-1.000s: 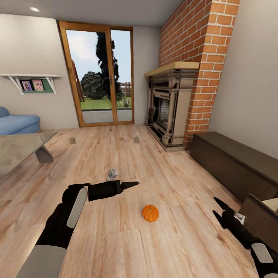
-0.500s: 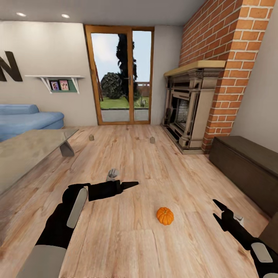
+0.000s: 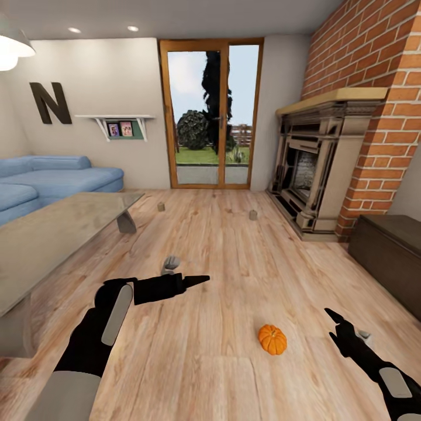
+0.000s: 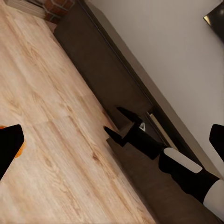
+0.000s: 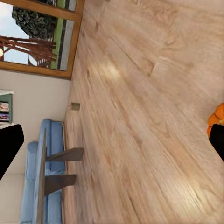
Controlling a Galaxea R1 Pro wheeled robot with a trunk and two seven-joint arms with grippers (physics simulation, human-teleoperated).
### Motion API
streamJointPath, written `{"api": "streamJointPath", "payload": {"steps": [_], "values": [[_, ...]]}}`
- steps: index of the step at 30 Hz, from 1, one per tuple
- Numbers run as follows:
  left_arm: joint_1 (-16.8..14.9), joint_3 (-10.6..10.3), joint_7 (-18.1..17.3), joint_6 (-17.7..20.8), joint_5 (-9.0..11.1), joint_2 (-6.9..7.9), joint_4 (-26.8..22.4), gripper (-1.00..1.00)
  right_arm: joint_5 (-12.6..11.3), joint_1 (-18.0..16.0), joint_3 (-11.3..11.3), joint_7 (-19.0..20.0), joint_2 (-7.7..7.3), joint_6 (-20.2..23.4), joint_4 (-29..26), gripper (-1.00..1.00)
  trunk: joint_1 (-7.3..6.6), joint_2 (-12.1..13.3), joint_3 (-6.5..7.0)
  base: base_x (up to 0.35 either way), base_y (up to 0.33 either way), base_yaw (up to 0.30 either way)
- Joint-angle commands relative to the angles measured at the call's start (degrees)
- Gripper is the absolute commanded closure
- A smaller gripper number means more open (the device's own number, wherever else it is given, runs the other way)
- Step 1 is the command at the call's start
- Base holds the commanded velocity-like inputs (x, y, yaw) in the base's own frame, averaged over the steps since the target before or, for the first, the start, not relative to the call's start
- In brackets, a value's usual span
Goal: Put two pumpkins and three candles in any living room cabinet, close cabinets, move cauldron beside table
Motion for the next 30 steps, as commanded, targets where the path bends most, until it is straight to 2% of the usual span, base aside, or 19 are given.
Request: {"api": "streamJointPath", "payload": {"steps": [1,10,30], "values": [[-0.04,0.04,-0.21,0.22,-0.12,-0.02,0.04,-1.00,-0.26,-0.05,-0.25,0.01,0.02,0.39,0.01,-1.00,0.00,-0.02,-0.06,0.090,0.011,0.074],[-0.04,0.03,-0.10,0.22,-0.13,-0.03,0.09,-1.00,-0.37,-0.05,-0.22,-0.50,0.30,0.23,0.00,-1.00,0.00,-0.02,-0.06,0.133,0.027,0.021],[-0.04,-0.07,-0.08,0.29,-0.14,-0.02,-0.03,-1.00,-0.07,-0.05,-0.20,-1.06,0.37,0.47,0.08,-1.00,0.00,-0.02,-0.06,0.006,0.001,0.001]]}}
